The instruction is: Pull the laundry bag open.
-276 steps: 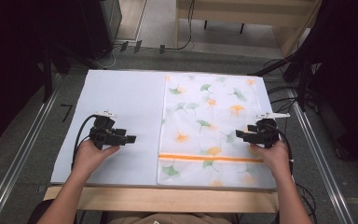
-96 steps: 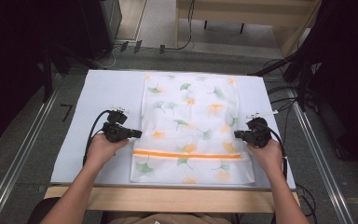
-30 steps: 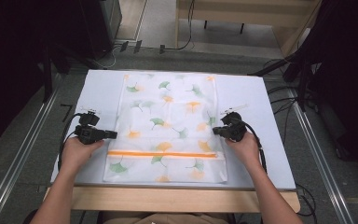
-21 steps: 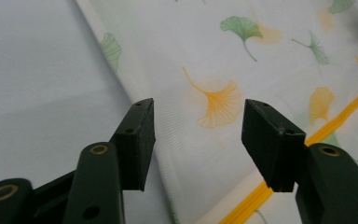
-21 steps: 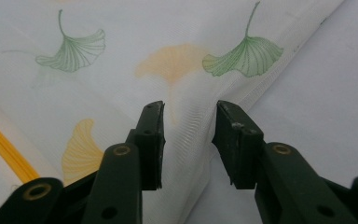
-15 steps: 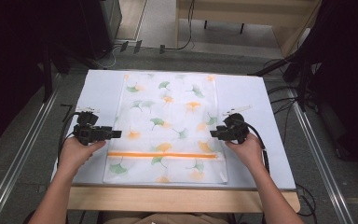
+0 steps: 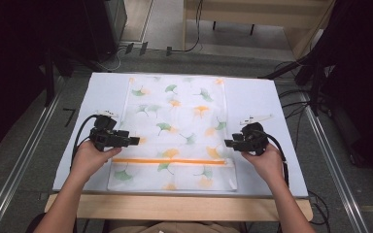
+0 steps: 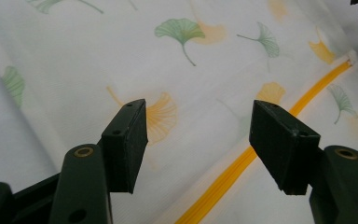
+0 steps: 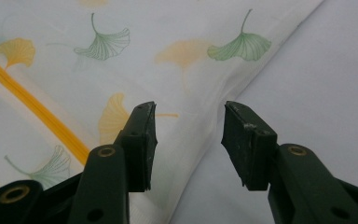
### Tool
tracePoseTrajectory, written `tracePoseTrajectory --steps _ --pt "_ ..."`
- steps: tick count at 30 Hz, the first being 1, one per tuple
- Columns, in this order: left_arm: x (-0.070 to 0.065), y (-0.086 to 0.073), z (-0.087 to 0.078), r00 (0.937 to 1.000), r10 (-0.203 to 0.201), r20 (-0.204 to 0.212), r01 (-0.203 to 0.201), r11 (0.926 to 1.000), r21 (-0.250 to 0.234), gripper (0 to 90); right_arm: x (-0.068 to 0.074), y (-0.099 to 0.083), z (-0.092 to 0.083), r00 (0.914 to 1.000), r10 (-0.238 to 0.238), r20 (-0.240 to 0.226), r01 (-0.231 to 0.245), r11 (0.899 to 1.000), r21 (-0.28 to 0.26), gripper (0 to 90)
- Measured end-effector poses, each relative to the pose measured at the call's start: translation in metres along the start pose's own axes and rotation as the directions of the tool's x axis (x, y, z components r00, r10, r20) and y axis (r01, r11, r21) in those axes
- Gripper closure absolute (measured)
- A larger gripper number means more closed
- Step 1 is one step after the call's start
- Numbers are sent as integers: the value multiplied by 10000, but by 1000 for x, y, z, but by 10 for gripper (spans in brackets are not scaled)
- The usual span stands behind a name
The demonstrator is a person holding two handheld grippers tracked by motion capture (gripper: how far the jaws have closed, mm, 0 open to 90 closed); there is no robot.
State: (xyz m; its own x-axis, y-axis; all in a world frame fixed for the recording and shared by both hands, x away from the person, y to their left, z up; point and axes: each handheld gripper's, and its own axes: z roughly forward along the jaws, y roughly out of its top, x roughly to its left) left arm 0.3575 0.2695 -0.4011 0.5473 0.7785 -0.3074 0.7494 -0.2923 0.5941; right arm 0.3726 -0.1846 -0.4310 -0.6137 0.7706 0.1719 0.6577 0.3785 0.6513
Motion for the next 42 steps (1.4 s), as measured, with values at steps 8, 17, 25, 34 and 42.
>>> tracePoseTrajectory --steps 8,17,25,34,42 --pt "-16 6 7 9981 540 288 -545 9984 157 374 2 -12 -13 9998 171 -68 -171 9999 8 560" --pt "-34 13 18 9931 1037 542 -1054 9940 298 376 7 -23 -19 9995 299 -143 -296 9993 226 560" --pt "-45 20 28 9878 1354 767 -1385 9897 366 379 10 -34 -21 9994 326 -103 -321 9985 443 559" --pt "-54 28 41 9802 1677 1051 -1744 9830 580 382 12 -45 -17 9996 277 -63 -271 9966 775 555" --pt "-60 34 52 9740 1880 1265 -1980 9776 719 384 15 -52 -14 9998 202 -83 -192 9939 1084 553"
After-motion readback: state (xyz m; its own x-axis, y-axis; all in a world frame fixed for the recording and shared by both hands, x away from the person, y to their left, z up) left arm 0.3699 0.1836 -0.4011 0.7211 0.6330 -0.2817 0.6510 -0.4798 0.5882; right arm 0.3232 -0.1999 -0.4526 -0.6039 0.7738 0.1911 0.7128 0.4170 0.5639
